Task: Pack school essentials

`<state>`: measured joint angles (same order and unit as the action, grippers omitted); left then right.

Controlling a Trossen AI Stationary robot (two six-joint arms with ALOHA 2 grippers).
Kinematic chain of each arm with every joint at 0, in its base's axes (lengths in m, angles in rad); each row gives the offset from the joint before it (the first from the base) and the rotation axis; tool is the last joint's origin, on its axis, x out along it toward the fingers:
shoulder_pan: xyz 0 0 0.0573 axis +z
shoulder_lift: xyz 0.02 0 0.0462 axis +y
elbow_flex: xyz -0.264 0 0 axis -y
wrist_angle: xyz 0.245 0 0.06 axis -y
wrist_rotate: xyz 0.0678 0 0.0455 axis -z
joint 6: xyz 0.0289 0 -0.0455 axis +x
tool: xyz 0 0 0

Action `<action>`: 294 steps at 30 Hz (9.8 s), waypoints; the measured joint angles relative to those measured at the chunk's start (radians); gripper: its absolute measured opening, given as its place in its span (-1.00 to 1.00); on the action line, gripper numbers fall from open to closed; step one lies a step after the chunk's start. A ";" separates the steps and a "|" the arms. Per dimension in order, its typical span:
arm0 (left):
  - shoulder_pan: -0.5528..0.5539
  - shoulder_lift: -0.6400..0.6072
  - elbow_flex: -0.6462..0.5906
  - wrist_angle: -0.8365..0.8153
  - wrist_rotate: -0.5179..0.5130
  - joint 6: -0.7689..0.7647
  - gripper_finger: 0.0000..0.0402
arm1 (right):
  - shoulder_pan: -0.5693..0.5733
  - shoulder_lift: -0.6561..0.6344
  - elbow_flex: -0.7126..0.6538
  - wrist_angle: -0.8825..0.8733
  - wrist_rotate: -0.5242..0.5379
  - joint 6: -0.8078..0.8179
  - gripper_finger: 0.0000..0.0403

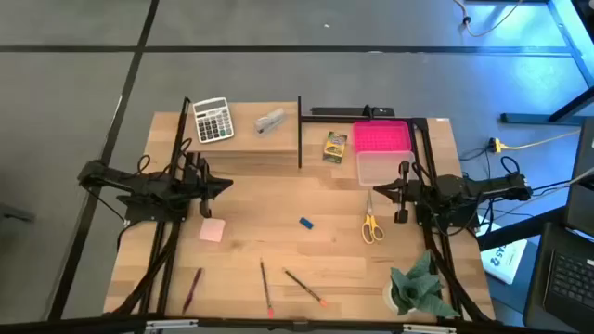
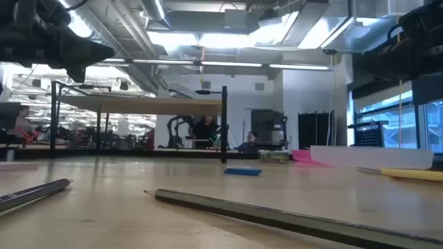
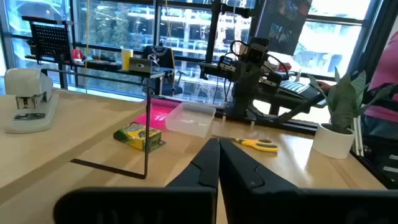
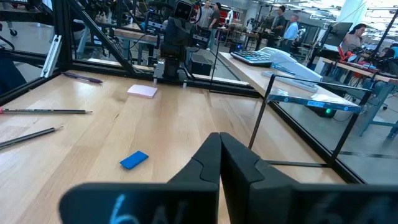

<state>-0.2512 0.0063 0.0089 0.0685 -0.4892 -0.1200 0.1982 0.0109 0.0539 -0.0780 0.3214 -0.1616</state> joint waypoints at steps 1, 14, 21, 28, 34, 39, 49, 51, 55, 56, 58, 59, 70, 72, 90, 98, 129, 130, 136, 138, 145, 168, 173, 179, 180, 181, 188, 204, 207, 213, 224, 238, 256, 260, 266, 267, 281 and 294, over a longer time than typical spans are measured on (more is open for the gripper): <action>0.000 0.000 0.000 0.000 0.000 0.000 -1.00 | 0.000 0.000 0.000 0.000 0.000 0.000 -0.97; 0.000 0.000 0.000 0.000 0.000 0.000 -1.00 | 0.000 0.000 0.000 0.000 0.000 0.000 -0.97; 0.000 0.000 0.000 0.000 0.000 0.000 -1.00 | 0.000 0.000 0.000 0.000 0.000 0.000 -0.97; 0.000 0.000 0.000 0.000 0.000 0.000 -1.00 | 0.000 0.000 0.000 0.000 0.000 0.000 -0.97; 0.000 0.000 0.000 0.000 0.000 0.000 -1.00 | -0.011 -0.001 0.000 0.023 0.110 -0.240 -0.97; 0.000 0.000 0.000 0.000 0.000 0.000 -1.00 | -0.011 -0.001 0.000 0.022 0.130 -0.264 -0.97; 0.000 0.000 0.000 0.000 0.000 0.000 -1.00 | -0.011 0.000 -0.001 0.093 0.043 -0.151 -0.97; 0.000 0.000 0.000 0.000 0.000 0.000 -1.00 | -0.011 0.000 0.000 0.143 0.021 -0.077 -0.97; 0.000 0.000 0.000 0.000 0.000 0.000 -1.00 | -0.011 0.000 0.000 0.234 -0.033 -0.028 -0.97; 0.000 0.000 0.000 0.000 0.000 0.000 -1.00 | -0.011 0.000 0.000 0.255 -0.043 -0.027 -0.97; 0.000 0.000 0.000 0.000 0.000 0.000 -1.00 | -0.011 0.000 0.000 0.301 -0.037 -0.030 -0.97; 0.000 0.000 0.000 0.000 0.000 0.000 -1.00 | -0.011 0.000 0.000 0.320 -0.010 -0.028 -0.97; 0.000 0.000 0.000 0.000 0.000 0.000 -1.00 | -0.011 0.031 0.054 0.439 0.269 0.004 -0.99; 0.000 0.000 0.000 0.000 0.000 0.000 -1.00 | -0.011 0.064 0.094 0.432 0.300 0.004 -0.99; 0.000 0.142 0.406 -0.131 -0.199 0.429 -1.00 | -0.011 0.660 0.864 -0.434 0.471 0.377 -1.00; 0.000 0.511 0.717 -0.427 -0.338 0.306 -1.00 | -0.034 0.902 1.236 -0.993 0.275 0.837 -1.00; 0.000 0.921 1.036 -0.821 -0.123 -0.215 -1.00 | -0.071 1.375 1.381 -1.324 -0.612 1.080 -0.54; 0.000 0.921 1.036 -0.821 -0.114 -0.211 -1.00 | -0.071 1.385 1.381 -1.321 -0.613 1.096 -0.49; 0.000 0.921 1.036 -0.821 -0.083 -0.210 -1.00 | -0.064 1.446 1.381 -1.318 -0.601 1.115 -0.23; 0.000 0.921 1.036 -0.821 -0.071 -0.210 -1.00 | -0.053 1.471 1.381 -1.316 -0.557 1.127 -0.15; 0.000 0.921 1.036 -0.821 -0.069 -0.210 -1.00 | -0.040 1.575 1.381 -1.270 -0.543 1.161 0.04; 0.000 0.921 1.036 -0.818 -0.069 -0.211 -1.00 | 0.009 1.799 1.223 -1.121 -0.654 1.181 0.04; 0.000 0.921 1.036 -0.816 -0.069 -0.211 -1.00 | 0.001 1.798 1.116 -1.017 -0.663 1.178 0.04; 0.000 0.921 1.036 -0.816 -0.069 -0.211 -1.00 | -0.002 1.798 1.033 -0.893 -0.690 1.180 0.04; 0.000 0.921 1.036 -0.816 -0.069 -0.210 -1.00 | -0.001 1.798 1.025 -0.880 -0.690 1.184 0.04; 0.000 0.921 1.036 -0.816 -0.069 -0.210 -1.00 | -0.001 1.798 1.020 -0.872 -0.691 1.195 0.04; 0.000 0.921 1.036 -0.816 -0.069 -0.211 -1.00 | -0.002 1.798 1.001 -0.841 -0.624 1.204 0.04; 0.000 0.921 1.036 -0.816 -0.070 -0.214 -1.00 | -0.012 1.793 0.932 -0.707 -0.615 1.208 -0.01; 0.000 0.921 1.036 -0.816 -0.070 -0.213 -1.00 | -0.013 1.795 0.933 -0.711 -0.612 1.206 -0.09; 0.000 0.921 1.036 -0.816 -0.070 -0.213 -1.00 | -0.013 1.796 0.932 -0.727 -0.589 1.225 -0.34; 0.000 0.921 1.036 -0.816 -0.070 -0.210 -1.00 | -0.012 1.797 0.934 -0.742 -0.555 1.258 -0.74; 0.000 0.921 1.036 -0.816 -0.070 -0.210 -1.00 | -0.011 1.757 0.979 -0.796 -0.577 1.157 -0.80; 0.000 0.921 1.036 -0.816 -0.071 -0.211 -1.00 | -0.073 1.550 1.213 -1.270 -0.505 0.914 -0.82; 0.000 0.921 1.036 -0.810 -0.071 -0.211 -1.00 | -0.113 1.507 1.218 -1.367 -0.466 0.749 -0.81; 0.000 0.923 1.036 -0.788 -0.071 -0.211 -1.00 | -0.201 1.484 1.218 -1.468 -0.373 0.433 -0.82; 0.000 0.923 1.036 -0.780 -0.071 -0.211 -1.00 | -0.220 1.481 1.218 -1.485 -0.353 0.391 -0.81; 0.004 0.923 1.036 -0.738 -0.076 -0.210 -1.00 | -0.474 1.343 1.043 -1.471 -0.261 0.083 -0.80; 0.049 0.923 1.036 -0.701 -0.078 -0.210 -1.00 | -0.609 1.297 0.803 -1.271 -0.208 -0.137 -0.80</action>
<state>-0.2020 0.9295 1.0451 -0.6327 -0.5674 -0.3302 -0.4103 1.3083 0.8573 -1.3490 0.1129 -0.2986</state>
